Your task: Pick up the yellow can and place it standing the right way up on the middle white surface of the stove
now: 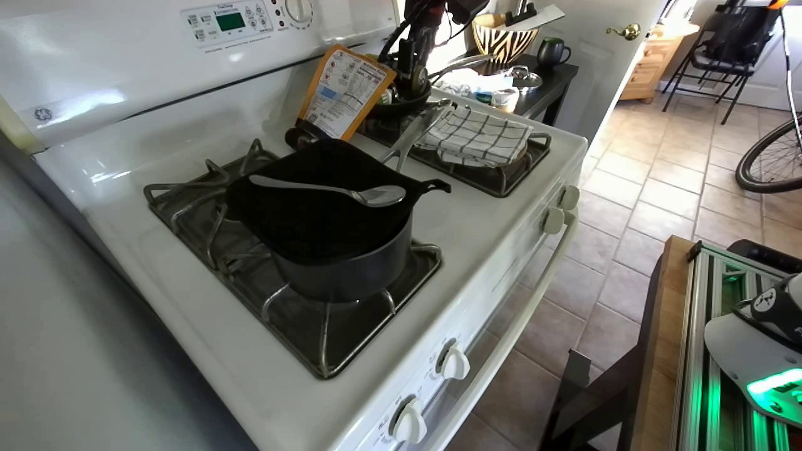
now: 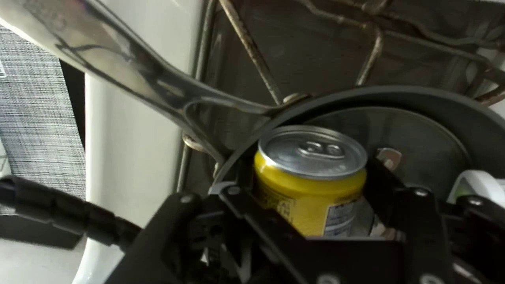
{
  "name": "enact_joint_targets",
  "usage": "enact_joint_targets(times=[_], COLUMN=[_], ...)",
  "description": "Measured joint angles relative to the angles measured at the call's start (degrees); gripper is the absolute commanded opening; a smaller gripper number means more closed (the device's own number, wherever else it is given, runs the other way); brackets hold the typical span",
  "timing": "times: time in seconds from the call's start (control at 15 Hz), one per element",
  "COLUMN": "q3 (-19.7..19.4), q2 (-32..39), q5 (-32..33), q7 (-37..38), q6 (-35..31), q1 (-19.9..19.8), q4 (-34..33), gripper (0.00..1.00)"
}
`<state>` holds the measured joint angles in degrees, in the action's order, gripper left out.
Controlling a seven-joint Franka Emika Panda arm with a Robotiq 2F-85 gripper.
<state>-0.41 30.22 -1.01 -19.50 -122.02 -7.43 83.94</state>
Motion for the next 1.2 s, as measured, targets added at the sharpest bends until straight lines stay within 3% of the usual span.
enact_joint_targets(times=[0.07, 0.13, 0.2, 0.33, 0.87, 1.2], q3=[0.00, 0.01, 0.01, -0.05, -0.10, -0.10], q2=[0.20, 0.35, 0.46, 0.69, -0.73, -5.15], q5=[-0.04, -0.07, -0.07, -0.03, -0.87, -0.91], q7=[0.35, 0.54, 0.72, 1.20, 2.99, 2.81], q6=[0.00, 0.00, 0.00, 0.00, 2.02, 9.12], q1=[-0.06, -0.05, -0.02, -0.03, -0.45, -1.12], q4=[-0.02, -0.05, -0.06, -0.09, -0.24, -1.60], gripper=[0.78, 0.50, 0.49, 0.38, 0.38, 0.38])
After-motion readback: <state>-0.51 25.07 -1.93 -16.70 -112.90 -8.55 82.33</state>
